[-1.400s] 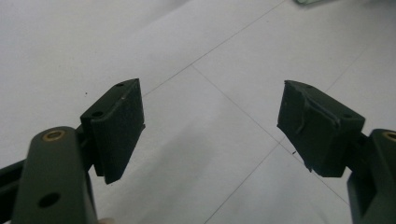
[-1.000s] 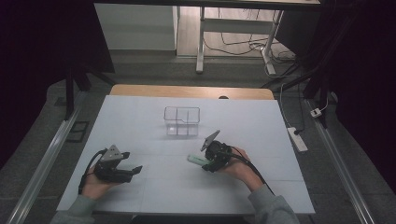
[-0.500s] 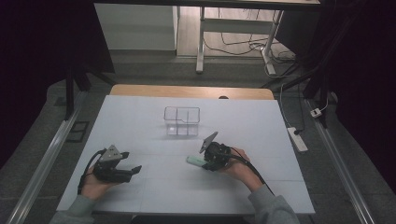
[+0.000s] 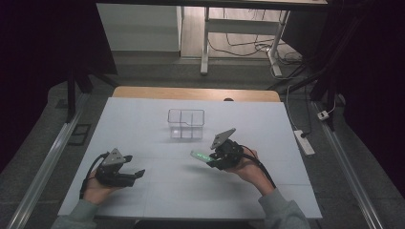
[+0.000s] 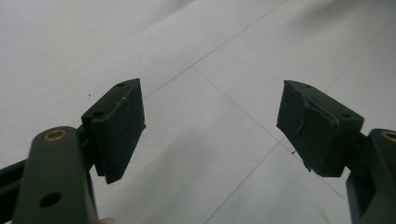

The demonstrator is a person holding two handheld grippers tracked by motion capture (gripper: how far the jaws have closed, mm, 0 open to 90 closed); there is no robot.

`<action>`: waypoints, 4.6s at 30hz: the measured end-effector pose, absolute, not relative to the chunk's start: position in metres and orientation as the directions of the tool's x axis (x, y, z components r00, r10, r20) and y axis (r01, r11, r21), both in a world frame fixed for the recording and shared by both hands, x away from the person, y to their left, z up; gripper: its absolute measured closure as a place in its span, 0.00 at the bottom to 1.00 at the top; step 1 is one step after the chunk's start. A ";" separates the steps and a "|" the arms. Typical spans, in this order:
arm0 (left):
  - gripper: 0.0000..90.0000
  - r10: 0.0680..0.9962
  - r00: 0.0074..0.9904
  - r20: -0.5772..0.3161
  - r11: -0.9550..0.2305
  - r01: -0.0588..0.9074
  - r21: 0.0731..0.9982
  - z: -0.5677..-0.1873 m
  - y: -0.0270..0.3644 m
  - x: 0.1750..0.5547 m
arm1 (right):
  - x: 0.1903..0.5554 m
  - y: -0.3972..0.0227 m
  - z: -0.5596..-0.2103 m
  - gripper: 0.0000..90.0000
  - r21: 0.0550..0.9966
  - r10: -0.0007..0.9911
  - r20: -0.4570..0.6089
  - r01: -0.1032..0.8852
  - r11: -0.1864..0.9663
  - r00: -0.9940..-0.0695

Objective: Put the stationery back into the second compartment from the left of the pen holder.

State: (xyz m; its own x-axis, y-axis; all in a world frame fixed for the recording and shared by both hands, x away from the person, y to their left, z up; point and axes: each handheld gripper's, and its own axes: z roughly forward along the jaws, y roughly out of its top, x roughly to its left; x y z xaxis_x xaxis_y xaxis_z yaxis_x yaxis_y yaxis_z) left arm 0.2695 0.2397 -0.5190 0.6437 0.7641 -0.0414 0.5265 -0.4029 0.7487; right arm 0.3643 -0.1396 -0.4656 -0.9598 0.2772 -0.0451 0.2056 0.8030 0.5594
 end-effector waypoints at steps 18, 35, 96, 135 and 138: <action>0.26 0.754 0.656 -0.033 -0.412 0.512 0.754 -0.515 0.236 0.269 | 0.349 -0.133 -0.451 0.74 0.610 0.222 -0.053 0.145 0.779 -0.974; 0.26 0.723 0.691 -0.014 -0.443 0.479 0.758 -0.507 0.225 0.269 | 0.337 -0.112 -0.462 0.74 0.580 0.149 -0.048 0.094 0.809 -0.988; 0.30 0.364 0.920 0.145 -0.801 0.230 0.552 -0.490 0.111 0.287 | 0.331 -0.084 -0.491 0.74 0.496 0.015 -0.012 0.007 0.868 -1.000; 0.72 0.300 0.939 0.169 -0.833 0.171 0.527 -0.496 0.103 0.293 | 0.340 -0.099 -0.473 0.45 0.618 0.185 -0.011 0.139 0.774 -0.983; 0.72 0.339 0.926 0.169 -0.814 0.198 0.546 -0.496 0.107 0.294 | 0.343 -0.106 -0.467 0.42 0.661 0.237 -0.007 0.174 0.730 -0.971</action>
